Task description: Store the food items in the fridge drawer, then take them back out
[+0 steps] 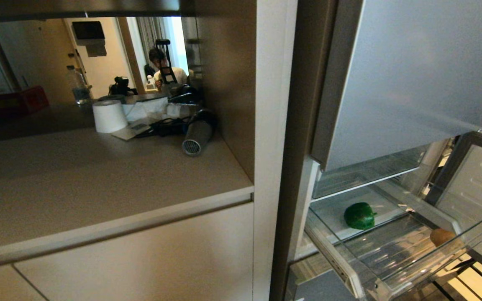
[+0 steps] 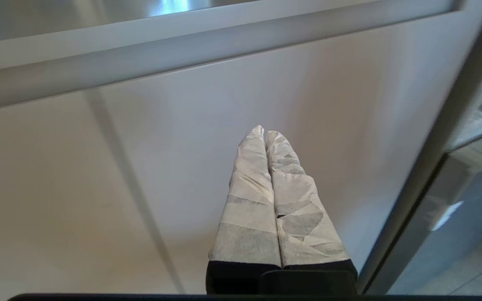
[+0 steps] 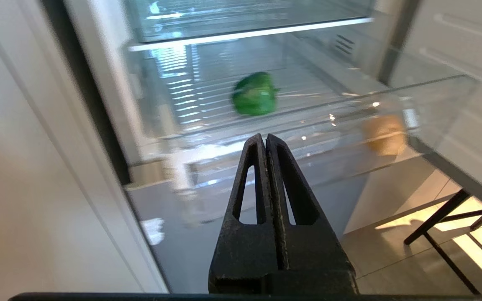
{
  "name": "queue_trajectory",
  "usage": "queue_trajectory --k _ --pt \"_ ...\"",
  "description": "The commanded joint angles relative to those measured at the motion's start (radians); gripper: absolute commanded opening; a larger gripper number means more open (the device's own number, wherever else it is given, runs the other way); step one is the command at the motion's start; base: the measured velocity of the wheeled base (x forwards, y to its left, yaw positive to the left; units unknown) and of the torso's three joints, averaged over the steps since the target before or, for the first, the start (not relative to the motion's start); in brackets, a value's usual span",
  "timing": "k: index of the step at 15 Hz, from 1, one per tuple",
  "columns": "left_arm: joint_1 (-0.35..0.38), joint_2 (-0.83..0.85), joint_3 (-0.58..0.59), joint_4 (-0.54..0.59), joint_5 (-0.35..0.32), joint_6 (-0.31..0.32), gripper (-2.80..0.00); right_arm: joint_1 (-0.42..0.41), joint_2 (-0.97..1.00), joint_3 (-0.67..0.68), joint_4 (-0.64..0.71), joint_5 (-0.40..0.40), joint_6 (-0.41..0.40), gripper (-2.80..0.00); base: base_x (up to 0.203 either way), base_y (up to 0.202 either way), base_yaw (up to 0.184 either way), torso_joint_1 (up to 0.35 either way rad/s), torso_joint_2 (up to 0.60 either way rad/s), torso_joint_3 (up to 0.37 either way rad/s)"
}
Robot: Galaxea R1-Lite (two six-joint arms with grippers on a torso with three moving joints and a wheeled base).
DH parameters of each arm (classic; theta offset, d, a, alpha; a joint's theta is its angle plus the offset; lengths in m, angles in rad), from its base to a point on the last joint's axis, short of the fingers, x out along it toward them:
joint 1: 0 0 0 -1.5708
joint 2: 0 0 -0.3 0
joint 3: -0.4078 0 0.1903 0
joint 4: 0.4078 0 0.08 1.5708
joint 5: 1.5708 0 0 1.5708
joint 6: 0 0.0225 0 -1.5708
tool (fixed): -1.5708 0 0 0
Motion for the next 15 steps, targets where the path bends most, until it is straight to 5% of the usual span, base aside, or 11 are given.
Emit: queue_trajectory --k 1,11,15 --pt "0.0 0.002 0.011 -0.001 0.0 0.002 -2.8 0.0 0.0 0.0 0.0 0.0 0.0 -2.8 0.0 -0.199 -0.002 -0.002 0.0 0.002" --pt "-0.001 0.002 0.011 -0.001 0.0 -0.001 -2.8 0.001 0.0 0.002 -0.003 -0.002 0.003 -2.8 0.0 -0.195 0.002 0.003 0.0 0.001" --pt "-0.002 0.002 0.011 -0.001 0.0 -0.001 -2.8 0.001 0.0 0.002 -0.003 0.0 0.003 -2.8 0.0 -0.065 0.0 0.001 0.0 0.001"
